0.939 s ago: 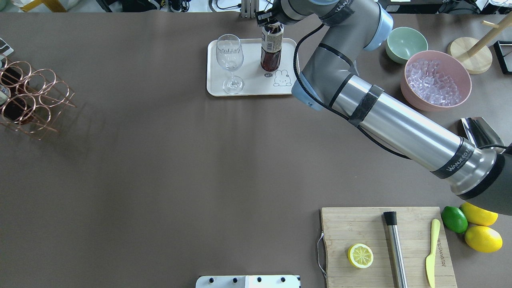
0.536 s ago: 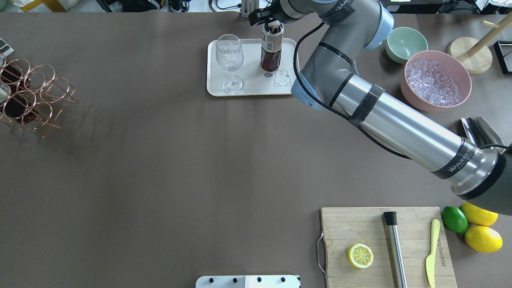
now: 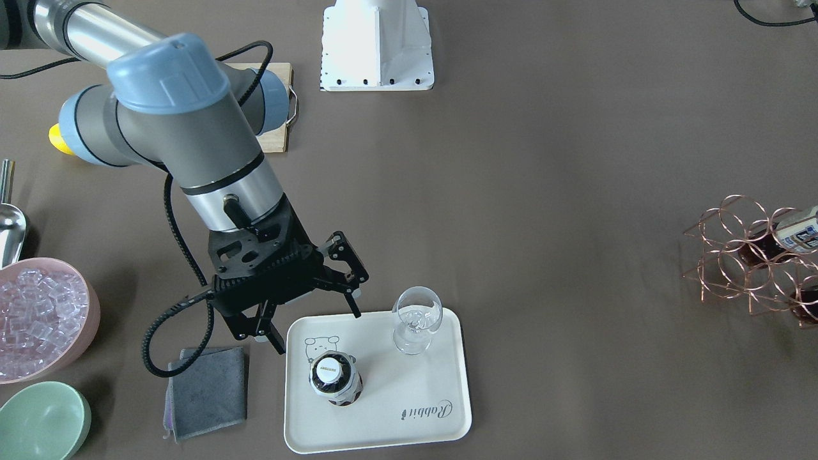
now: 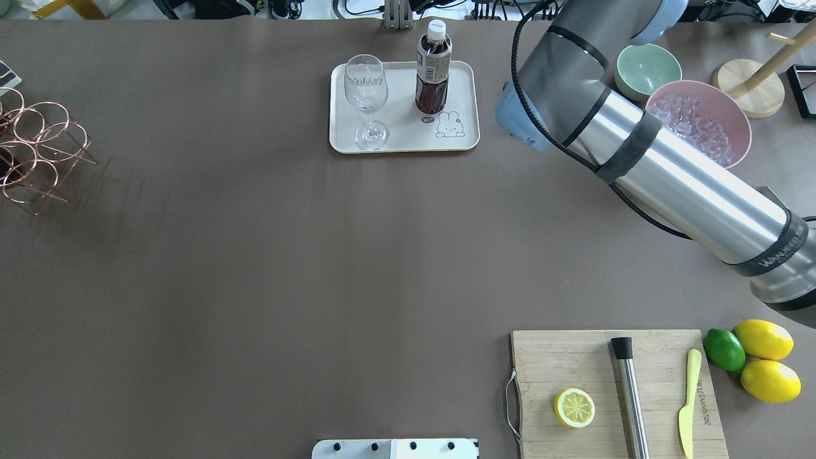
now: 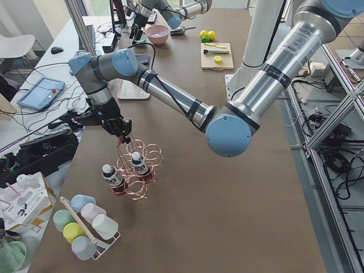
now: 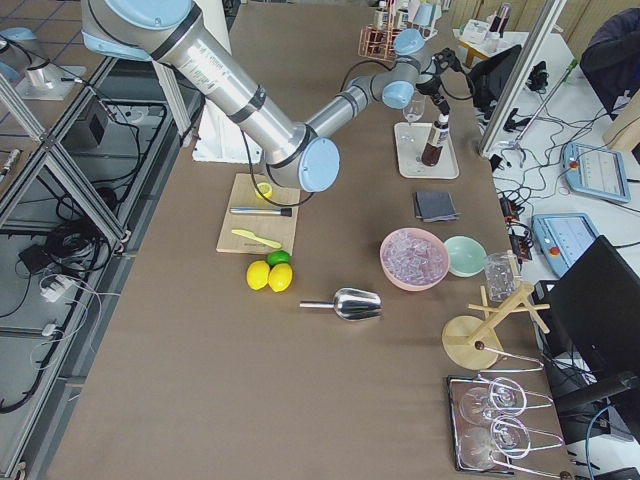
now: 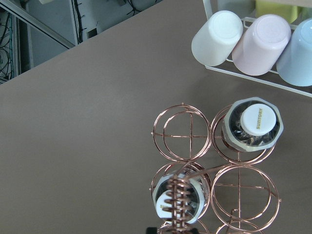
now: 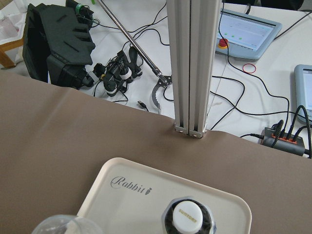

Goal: Take tea from basket to plate

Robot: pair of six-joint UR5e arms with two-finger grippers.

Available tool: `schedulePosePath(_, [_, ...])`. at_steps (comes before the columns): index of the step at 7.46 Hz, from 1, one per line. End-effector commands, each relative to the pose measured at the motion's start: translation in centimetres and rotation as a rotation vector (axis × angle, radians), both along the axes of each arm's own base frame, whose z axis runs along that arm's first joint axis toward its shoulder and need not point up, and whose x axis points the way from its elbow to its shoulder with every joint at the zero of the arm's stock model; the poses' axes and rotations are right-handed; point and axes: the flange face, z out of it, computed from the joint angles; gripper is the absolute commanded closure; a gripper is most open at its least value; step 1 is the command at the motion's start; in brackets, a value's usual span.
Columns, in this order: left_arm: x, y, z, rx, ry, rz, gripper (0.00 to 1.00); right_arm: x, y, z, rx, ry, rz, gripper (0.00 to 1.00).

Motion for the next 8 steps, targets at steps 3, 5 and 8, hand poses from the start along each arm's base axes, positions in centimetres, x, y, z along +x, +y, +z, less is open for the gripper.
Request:
schedulePosePath(3, [0.0, -0.8, 2.3, 0.006, -0.018, -0.004, 1.0, 8.3, 6.0, 7.0, -0.017, 0.002, -0.049, 0.01])
schedulePosePath(5, [1.4, -0.9, 2.4, -0.006, -0.035, -0.038, 0.43, 12.5, 10.4, 13.1, -0.054, 0.024, -0.057, 0.01])
schedulePosePath(8, [2.0, -1.1, 2.6, -0.016, -0.074, -0.092, 0.01, 21.8, 11.7, 23.2, -0.128, 0.069, -0.165, 0.01])
